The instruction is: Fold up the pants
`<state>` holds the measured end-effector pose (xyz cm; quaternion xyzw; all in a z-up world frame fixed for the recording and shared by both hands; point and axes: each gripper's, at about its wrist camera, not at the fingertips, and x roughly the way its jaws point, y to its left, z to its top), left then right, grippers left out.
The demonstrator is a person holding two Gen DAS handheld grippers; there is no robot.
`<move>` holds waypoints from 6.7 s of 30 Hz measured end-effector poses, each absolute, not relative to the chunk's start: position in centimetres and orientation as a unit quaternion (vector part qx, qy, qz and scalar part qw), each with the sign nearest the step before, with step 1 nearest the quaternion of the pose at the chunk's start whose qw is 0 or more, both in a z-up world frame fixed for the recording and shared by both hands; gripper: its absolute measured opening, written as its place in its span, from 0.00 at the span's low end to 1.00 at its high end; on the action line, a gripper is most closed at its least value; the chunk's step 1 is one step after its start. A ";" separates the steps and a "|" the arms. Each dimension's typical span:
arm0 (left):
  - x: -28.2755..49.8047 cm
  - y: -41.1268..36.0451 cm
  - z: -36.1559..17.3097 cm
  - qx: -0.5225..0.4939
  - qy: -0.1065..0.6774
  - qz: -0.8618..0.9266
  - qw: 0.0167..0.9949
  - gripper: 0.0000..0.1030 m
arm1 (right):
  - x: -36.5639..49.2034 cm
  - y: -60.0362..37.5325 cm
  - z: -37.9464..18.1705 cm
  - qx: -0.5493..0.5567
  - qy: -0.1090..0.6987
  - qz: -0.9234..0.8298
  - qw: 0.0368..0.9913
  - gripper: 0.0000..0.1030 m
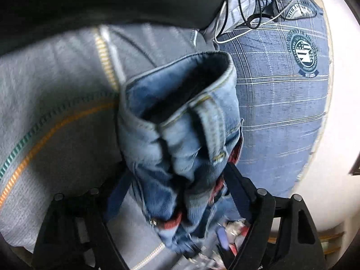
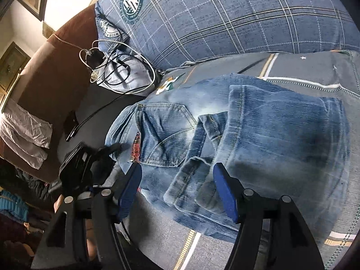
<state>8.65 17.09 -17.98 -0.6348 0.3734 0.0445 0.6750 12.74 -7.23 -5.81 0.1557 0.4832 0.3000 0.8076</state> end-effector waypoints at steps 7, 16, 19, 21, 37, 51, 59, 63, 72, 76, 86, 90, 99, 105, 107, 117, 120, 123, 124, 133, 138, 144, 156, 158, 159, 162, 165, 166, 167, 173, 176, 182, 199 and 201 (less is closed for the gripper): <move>9.2 16.5 -16.9 -0.559 0.397 0.085 0.723 0.26 | 12.3 -6.8 -4.8 0.169 0.466 0.342 0.798 0.66; 8.8 6.0 -6.9 -0.176 0.332 0.071 0.924 0.15 | 16.6 -6.9 -0.1 0.210 0.446 0.387 0.780 0.68; 7.8 1.9 -6.0 -0.064 0.311 0.053 0.947 0.15 | 17.7 -7.4 0.1 0.211 0.451 0.410 0.764 0.68; 7.4 -0.7 -6.0 0.004 0.296 0.042 0.954 0.15 | 17.6 -8.2 0.5 0.206 0.440 0.423 0.764 0.73; 6.3 -11.3 -8.1 0.313 0.269 -0.069 0.908 0.16 | 15.4 -9.8 1.8 0.089 0.431 0.423 0.792 0.79; 4.9 -15.0 -11.6 0.435 0.262 -0.133 0.851 0.19 | 16.1 -14.2 0.0 0.104 0.458 0.366 0.803 0.85; 4.9 -14.6 -11.2 0.416 0.271 -0.156 0.854 0.17 | 17.3 -13.4 -2.6 0.069 0.487 0.280 0.824 0.56; 3.5 -13.5 -7.8 0.355 0.253 -0.188 0.880 0.12 | 17.8 -18.2 -2.9 0.185 0.480 0.273 0.813 0.09; 4.9 -16.1 -7.4 0.245 0.321 -0.261 0.877 0.11 | 18.1 -24.8 -9.3 0.268 0.531 0.196 0.780 0.43; 4.2 -16.5 -7.5 0.230 0.340 -0.272 0.871 0.30 | 18.4 -27.1 -12.4 0.318 0.556 0.173 0.748 0.58; 6.0 -6.9 -3.1 -0.050 0.350 -0.233 0.906 0.78 | 14.4 -28.8 -8.7 0.333 0.488 0.161 0.790 0.79; 10.9 -3.3 -4.1 -0.152 0.413 -0.157 0.884 0.78 | 14.1 -28.0 -11.2 0.383 0.527 0.179 0.737 0.80; 17.3 0.1 -11.5 -0.340 0.533 -0.170 0.756 0.76 | 15.6 -27.1 -14.5 0.416 0.565 0.196 0.685 0.64; 17.7 0.2 -12.6 -0.368 0.534 -0.168 0.743 0.63 | 16.9 -24.7 -13.4 0.328 0.576 0.183 0.726 0.39; 17.2 0.2 -11.7 -0.359 0.523 -0.169 0.754 0.46 | 16.7 -24.0 -12.8 0.300 0.570 0.185 0.742 0.29; 13.5 2.6 -3.4 -0.382 0.368 -0.200 0.824 0.42 | 14.7 -21.4 -0.5 0.219 0.402 0.232 0.858 0.15; 15.2 3.9 -3.1 -0.404 0.359 -0.198 0.818 0.43 | 16.4 -20.6 1.6 0.218 0.387 0.239 0.864 0.16; 16.8 4.7 -4.6 -0.400 0.368 -0.177 0.821 0.43 | 18.6 -20.6 0.2 0.247 0.392 0.240 0.853 0.15; 17.5 4.6 -5.5 -0.391 0.376 -0.160 0.825 0.44 | 19.0 -20.5 -0.8 0.249 0.398 0.236 0.851 0.15; 20.8 2.3 -10.9 -0.305 0.460 -0.043 0.833 0.66 | 23.3 -18.5 -10.5 0.197 0.540 0.147 0.805 0.33; 18.8 2.9 -9.7 -0.257 0.437 -0.001 0.862 0.74 | 21.3 -19.1 -8.2 0.182 0.495 0.155 0.835 0.50; 13.8 3.0 -8.1 -0.186 0.386 0.082 0.900 0.79 | 16.6 -21.7 -5.7 0.197 0.430 0.125 0.872 0.67; 3.3 -1.3 -6.9 -0.043 0.317 0.119 0.940 0.85 | 6.4 -19.8 -3.5 0.174 0.386 0.141 0.895 0.76; 1.0 -1.8 -6.6 -0.029 0.292 0.122 0.948 0.94 | 4.1 -18.8 -3.8 0.156 0.388 0.157 0.895 0.76; -0.4 -2.1 -6.4 -0.021 0.278 0.121 0.953 0.96 | 2.7 -18.2 -3.9 0.147 0.384 0.158 0.898 0.76; -3.2 -2.6 -6.3 -0.011 0.254 0.114 0.960 0.98 | -1.3 -17.5 -3.9 0.136 0.364 0.160 0.907 0.76; -4.3 -3.1 -6.1 -0.014 0.248 0.096 0.964 1.00 | -3.7 -17.1 -3.2 0.106 0.332 0.140 0.927 0.76; -4.4 -3.2 -6.0 -0.013 0.248 0.089 0.965 1.00 | -4.1 -16.9 -2.8 0.091 0.318 0.131 0.935 0.76; -4.3 -3.3 -5.7 -0.009 0.246 0.084 0.966 1.00 | -4.2 -16.8 -2.4 0.081 0.307 0.123 0.940 0.76; -4.1 -3.7 -4.5 0.013 0.262 0.077 0.962 1.00 | -4.5 -18.1 -0.9 0.087 0.278 0.089 0.953 0.77; -3.8 -3.0 -2.6 0.020 0.260 0.069 0.963 1.00 | -4.5 -18.2 0.8 0.092 0.266 0.086 0.956 0.77; -3.3 -0.9 -1.5 0.012 0.239 0.072 0.968 1.00 | -3.6 -17.4 4.6 0.089 0.229 0.073 0.967 0.90; -1.8 -1.2 -5.0 0.018 0.284 0.086 0.955 1.00 | -3.0 -16.7 0.7 0.116 0.232 0.072 0.963 0.99; -1.8 -0.9 -4.9 0.013 0.282 0.086 0.955 1.00 | -2.9 -16.8 0.5 0.122 0.241 0.071 0.960 0.99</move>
